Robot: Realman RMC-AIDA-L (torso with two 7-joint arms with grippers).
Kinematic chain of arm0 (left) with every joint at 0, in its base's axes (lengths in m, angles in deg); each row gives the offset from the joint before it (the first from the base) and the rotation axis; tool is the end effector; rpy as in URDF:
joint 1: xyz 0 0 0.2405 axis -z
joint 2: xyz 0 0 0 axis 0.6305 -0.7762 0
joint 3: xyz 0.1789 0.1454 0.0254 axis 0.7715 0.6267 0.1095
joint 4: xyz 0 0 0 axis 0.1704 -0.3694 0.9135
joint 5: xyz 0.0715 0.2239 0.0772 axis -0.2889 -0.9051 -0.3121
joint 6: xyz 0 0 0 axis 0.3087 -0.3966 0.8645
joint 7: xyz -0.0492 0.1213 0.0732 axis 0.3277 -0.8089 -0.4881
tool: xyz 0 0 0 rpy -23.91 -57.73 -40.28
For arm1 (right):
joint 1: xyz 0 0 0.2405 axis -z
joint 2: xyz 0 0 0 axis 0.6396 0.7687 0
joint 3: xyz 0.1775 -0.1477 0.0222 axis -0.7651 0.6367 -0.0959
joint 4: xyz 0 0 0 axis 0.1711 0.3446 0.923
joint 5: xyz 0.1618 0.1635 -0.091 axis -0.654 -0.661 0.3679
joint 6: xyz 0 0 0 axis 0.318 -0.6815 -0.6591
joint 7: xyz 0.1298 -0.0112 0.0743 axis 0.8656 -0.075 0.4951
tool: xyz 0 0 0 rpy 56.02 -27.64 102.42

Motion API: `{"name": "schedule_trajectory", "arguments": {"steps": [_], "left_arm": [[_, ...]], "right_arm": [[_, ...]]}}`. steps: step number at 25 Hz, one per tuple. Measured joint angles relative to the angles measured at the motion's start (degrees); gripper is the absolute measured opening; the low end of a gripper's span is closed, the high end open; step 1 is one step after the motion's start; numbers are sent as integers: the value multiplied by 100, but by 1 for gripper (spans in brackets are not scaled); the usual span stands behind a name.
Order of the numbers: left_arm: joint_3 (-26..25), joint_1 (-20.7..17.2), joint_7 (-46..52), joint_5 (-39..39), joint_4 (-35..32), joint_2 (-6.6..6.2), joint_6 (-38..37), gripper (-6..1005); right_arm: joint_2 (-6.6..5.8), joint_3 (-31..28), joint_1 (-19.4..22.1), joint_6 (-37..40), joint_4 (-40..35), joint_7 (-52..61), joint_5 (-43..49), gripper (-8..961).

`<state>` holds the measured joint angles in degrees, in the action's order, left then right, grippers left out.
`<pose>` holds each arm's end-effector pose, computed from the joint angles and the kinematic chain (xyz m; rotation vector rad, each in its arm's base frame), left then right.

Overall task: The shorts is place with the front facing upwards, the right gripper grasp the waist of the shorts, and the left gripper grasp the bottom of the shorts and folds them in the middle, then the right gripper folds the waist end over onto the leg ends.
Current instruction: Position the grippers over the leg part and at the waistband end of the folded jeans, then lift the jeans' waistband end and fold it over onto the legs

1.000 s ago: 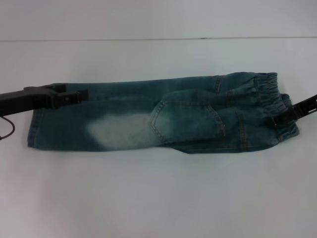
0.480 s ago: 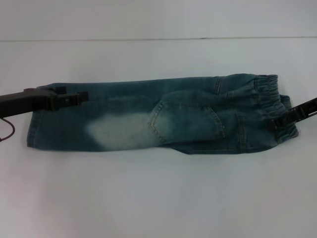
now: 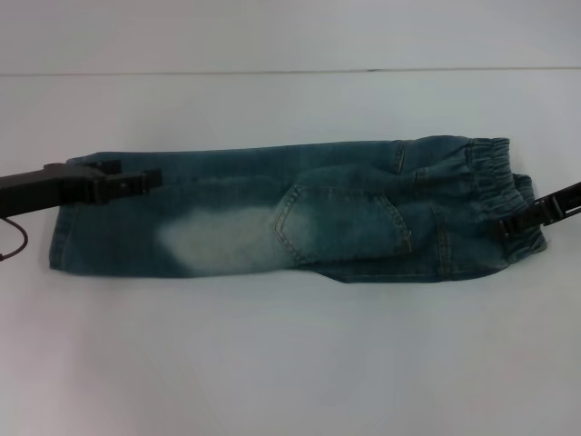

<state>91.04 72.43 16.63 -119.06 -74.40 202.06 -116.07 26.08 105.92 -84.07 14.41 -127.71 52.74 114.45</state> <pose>-0.3072 0.3830 0.0478 -2.3359 -1.1450 -0.5790 0.2816 0.4091 0.0689 -2.4694 1.3670 -0.1562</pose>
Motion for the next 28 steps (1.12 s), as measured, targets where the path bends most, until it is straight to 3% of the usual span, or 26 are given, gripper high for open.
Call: {"name": "schedule_trajectory", "arguments": {"steps": [12,22,28], "left_arm": [[0,-3,-38,8,10,13,12,903],[0,-4,-41,25,10,13,11,904],[-1,4,-116,40,9,39,38,902]], "right_arm": [[51,51,55,-145,-9,-104,-18,731],[52,51,37,-143,2,-141,-18,272],[43,49,35,-95,-31,-148,-15,97]]}}
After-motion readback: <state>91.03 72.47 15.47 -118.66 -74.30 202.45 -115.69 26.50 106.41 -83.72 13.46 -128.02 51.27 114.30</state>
